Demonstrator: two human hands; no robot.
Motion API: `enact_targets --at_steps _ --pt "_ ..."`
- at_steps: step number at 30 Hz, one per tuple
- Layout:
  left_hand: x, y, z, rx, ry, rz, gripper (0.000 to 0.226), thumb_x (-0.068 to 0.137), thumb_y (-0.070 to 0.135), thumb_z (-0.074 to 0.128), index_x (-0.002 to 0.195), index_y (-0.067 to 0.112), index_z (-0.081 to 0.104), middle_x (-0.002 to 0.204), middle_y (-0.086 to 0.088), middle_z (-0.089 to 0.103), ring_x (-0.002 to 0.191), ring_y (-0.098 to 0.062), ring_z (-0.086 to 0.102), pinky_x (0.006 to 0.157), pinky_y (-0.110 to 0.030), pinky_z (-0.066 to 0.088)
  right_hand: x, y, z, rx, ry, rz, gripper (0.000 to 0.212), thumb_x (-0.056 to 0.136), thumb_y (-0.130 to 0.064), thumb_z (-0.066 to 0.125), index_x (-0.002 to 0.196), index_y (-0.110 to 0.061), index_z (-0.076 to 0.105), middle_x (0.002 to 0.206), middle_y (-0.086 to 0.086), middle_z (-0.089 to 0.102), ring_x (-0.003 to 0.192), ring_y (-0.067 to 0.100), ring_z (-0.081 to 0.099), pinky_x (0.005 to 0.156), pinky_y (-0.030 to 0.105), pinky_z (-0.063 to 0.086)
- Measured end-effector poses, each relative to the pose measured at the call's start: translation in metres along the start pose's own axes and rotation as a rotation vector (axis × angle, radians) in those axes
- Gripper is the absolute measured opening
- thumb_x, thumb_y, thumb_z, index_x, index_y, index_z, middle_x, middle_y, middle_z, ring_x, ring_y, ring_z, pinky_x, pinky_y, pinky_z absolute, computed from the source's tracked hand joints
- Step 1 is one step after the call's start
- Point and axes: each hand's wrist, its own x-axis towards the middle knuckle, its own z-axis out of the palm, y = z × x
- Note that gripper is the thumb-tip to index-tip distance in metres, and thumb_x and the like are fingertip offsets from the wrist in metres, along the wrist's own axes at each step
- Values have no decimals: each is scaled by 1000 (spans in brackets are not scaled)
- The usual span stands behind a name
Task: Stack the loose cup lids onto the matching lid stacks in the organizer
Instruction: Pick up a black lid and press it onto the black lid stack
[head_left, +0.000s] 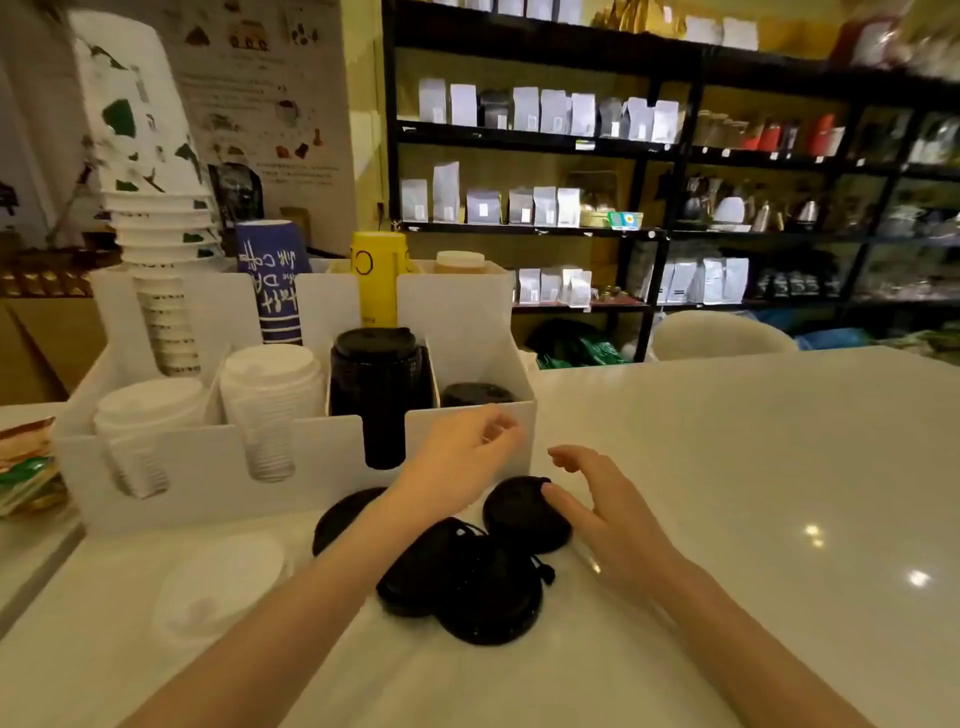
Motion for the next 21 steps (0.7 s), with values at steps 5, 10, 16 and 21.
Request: enact_targets --at_steps 5,10,16,21 --pt "0 -20 23 196 -215 -118 45 85 40 51 122 15 50 123 -5 57 102 -14 52 82 -23 40 6 19 1 -110 -112 82 45 87 -38 49 129 -20 44 132 1 51 122 16 42 102 32 35" --pt "0 -34 31 313 -298 -159 56 76 43 61 125 17 47 107 -2 58 87 -14 53 70 -23 42 10 24 3 -129 -125 114 50 78 -49 44 116 -21 58 115 1 64 107 20 53 92 40 44" --pt "3 -32 35 338 -255 -176 57 69 43 68 118 17 54 102 -2 60 86 -17 56 74 -32 51 10 25 9 -55 -131 145 38 83 -39 46 114 -21 59 110 3 63 105 21 51 89 35 41" --pt "5 -26 36 362 -159 -114 62 61 49 72 112 17 59 104 -4 67 92 -19 61 80 -38 54 8 10 5 153 15 128 29 88 -21 47 115 -20 59 110 -1 56 105 13 49 88 21 39"
